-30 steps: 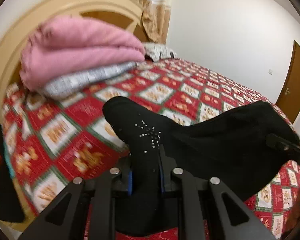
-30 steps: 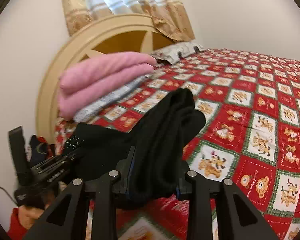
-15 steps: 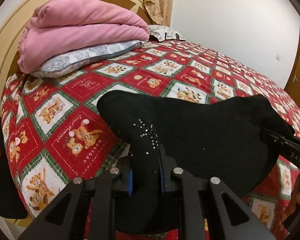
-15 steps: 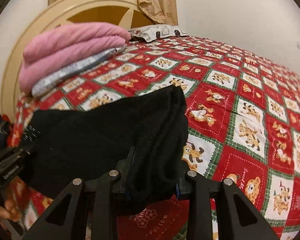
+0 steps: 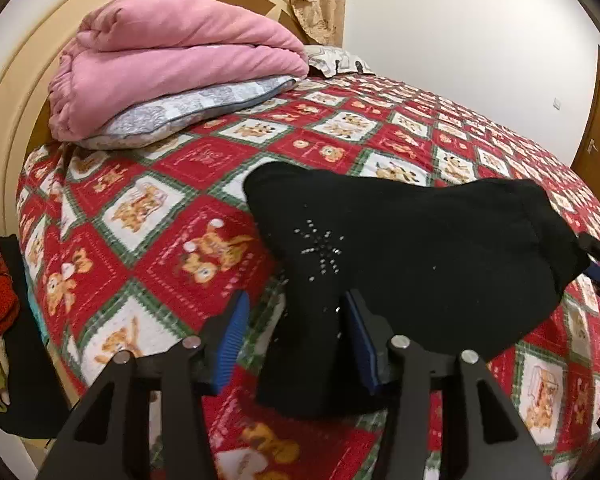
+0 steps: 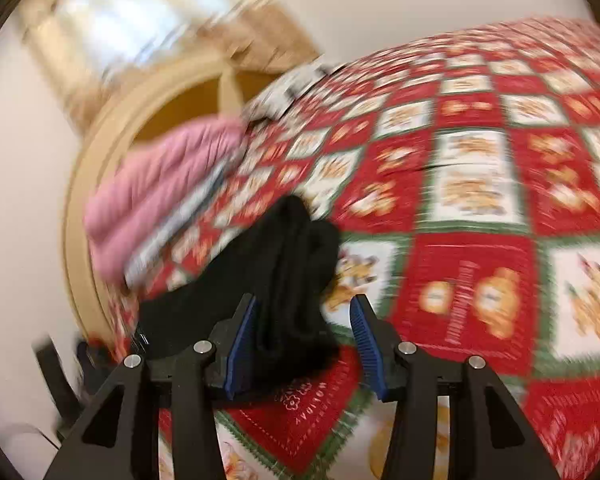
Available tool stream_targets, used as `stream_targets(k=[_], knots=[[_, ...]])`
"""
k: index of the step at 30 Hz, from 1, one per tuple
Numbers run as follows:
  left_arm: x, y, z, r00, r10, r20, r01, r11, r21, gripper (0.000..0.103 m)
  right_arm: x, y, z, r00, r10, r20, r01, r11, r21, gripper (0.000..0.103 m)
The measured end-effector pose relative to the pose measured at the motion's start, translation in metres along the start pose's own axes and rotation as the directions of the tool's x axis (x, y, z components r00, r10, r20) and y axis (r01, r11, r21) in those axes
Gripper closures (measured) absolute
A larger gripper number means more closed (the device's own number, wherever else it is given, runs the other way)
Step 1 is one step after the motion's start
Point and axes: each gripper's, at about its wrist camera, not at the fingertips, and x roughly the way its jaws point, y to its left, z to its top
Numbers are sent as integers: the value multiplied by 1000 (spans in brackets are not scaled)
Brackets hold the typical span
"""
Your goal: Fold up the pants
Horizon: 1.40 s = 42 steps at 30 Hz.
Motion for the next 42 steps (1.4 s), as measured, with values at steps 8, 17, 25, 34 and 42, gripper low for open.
stream_targets(k=[8, 17, 25, 34, 42], knots=[[-33, -10, 10, 992, 58, 114, -59, 998, 5, 50, -12, 74, -6, 996, -78, 42, 87, 949, -304, 87], [-17, -70, -17, 998, 10, 56, -17, 991, 133, 52, 46, 50, -19, 954, -286, -96, 246, 921, -303, 88], [-33, -69, -19, 997, 22, 78, -32, 991, 132, 52, 19, 71, -3, 976, -218, -16, 201, 923, -328, 87], [-18, -24, -10, 991, -1, 134, 4, 1000, -29, 36, 80, 175, -7, 946, 135, -294, -269, 835, -480, 87], [13, 12, -22, 984, -134, 121, 157, 966, -208, 60, 189, 255, -42, 821, 119, -559, -443, 749, -492, 87]])
